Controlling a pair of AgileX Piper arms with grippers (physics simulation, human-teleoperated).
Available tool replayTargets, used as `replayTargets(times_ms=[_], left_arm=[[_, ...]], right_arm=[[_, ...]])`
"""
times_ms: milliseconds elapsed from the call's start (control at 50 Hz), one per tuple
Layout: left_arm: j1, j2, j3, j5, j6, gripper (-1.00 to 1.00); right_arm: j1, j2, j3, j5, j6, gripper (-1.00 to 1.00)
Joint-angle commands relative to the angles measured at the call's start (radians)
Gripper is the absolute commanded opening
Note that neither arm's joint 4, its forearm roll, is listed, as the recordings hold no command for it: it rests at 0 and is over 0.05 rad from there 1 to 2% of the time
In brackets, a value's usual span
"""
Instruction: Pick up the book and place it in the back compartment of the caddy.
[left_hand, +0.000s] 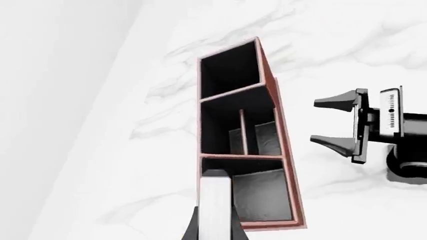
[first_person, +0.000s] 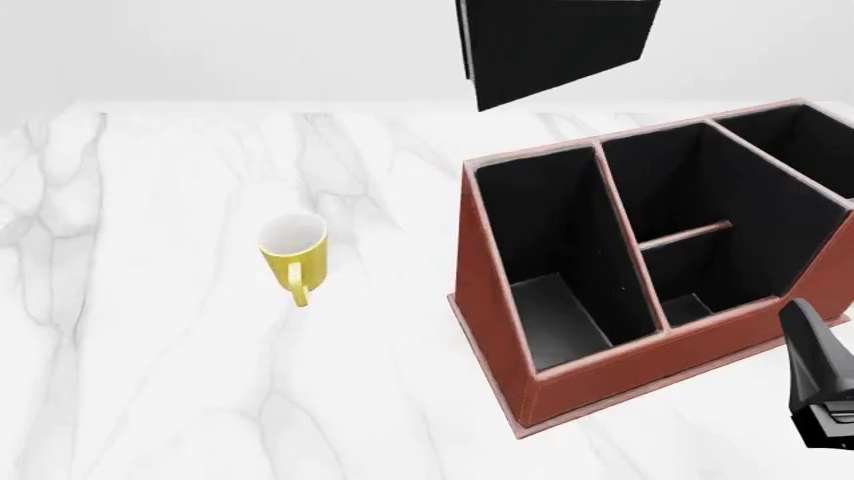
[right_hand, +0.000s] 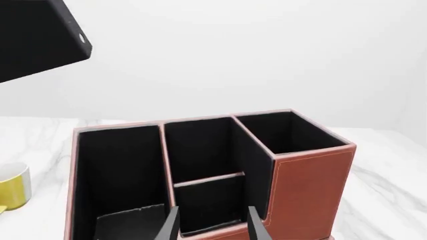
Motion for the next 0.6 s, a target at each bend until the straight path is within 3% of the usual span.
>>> replayTargets(times_ms=[20, 100, 160, 340, 380, 420, 600], left_arm=[[-0.087, 0.142, -0.228, 0.005, -0.040, -1.00], [-0.098, 0.203, -0.308, 0.004, -0.038, -1.00], [-0.133, 0.244, -0.393, 0.005, -0.080, -1.00], [-0.147, 0.364, -0.459, -0.032, -0.098, -1.00], [-0.134, 0.277, -0.162, -0.199, -0.066, -1.00], [-0.127, 0.222, 0.017, -0.332, -0.071, -1.00], [-0.123, 0.236, 0.093, -0.418, -0.103, -1.00]], right_arm=[[0.001, 0.000, 0.000, -0.001, 0.000, 1.00], [0.003, 0.000, 0.000, -0.002, -0.002, 1.00], [0.002, 0.000, 0.000, -0.001, -0.001, 1.00], [0.001, 0.000, 0.000, -0.001, 0.001, 1.00], [0.001, 0.000, 0.000, 0.000, 0.000, 1.00], [0.001, 0.000, 0.000, -0.002, -0.001, 1.00], [0.000, 0.000, 0.000, -0.001, 0.001, 1.00]])
